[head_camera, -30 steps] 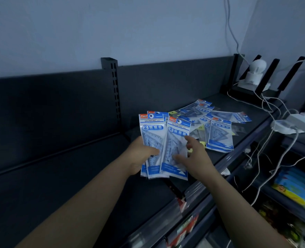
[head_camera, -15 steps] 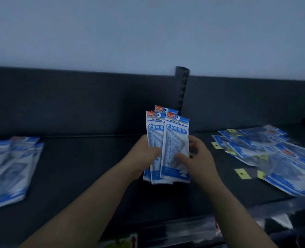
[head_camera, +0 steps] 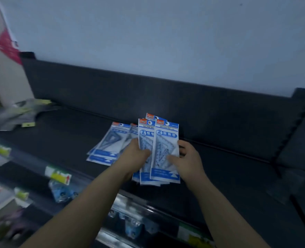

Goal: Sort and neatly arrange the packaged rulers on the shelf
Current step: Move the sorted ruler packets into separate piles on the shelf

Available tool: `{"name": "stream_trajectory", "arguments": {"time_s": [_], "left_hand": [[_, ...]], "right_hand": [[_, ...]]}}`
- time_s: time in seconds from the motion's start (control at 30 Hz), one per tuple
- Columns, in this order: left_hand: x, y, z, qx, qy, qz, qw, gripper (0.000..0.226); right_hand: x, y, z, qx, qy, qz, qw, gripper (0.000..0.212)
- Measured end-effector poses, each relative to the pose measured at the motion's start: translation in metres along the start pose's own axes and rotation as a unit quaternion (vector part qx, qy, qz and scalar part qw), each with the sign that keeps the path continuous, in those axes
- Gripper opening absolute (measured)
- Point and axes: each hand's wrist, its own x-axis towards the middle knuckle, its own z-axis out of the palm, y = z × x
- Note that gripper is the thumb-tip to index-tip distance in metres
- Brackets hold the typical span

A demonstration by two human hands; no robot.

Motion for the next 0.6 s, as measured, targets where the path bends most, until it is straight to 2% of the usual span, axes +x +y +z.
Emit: {"name": "stream_trajectory", "arguments": {"time_s": [0.1,0.23,0.33,0.47,0.5,0.6], "left_hand": [[0.013,-0.008,-0.037,0.03,0.044,-0.011,0.998,0.019],[0.034,-0.017,-0.077,0.09,0.086,0.011,0.992,0.035],[0.049,-0.027,-0.095,0.167,0.084,0.031,0.982,0.046],[0.066,-0.043,-0.105,0.258,0.067,0.059,0.962,0.059],[0.069,-0.046,-0.107,0.302,0.074,0.065,0.948,0.062],[0.072,-0.046,-0.107,0.462,0.105,0.104,0.874,0.064]], "right_hand": [[0.014,-0.008,0.038,0.008,-0.024,0.007,1.0,0.046],[0.035,-0.008,0.08,-0.022,-0.033,0.016,0.999,0.056],[0.047,-0.002,0.1,-0.093,-0.017,0.006,0.996,0.06],[0.048,0.004,0.111,-0.238,-0.003,-0.027,0.971,0.051],[0.046,0.003,0.11,-0.272,-0.009,-0.034,0.962,0.048],[0.041,0.001,0.103,-0.343,-0.007,-0.076,0.936,0.041]]}}
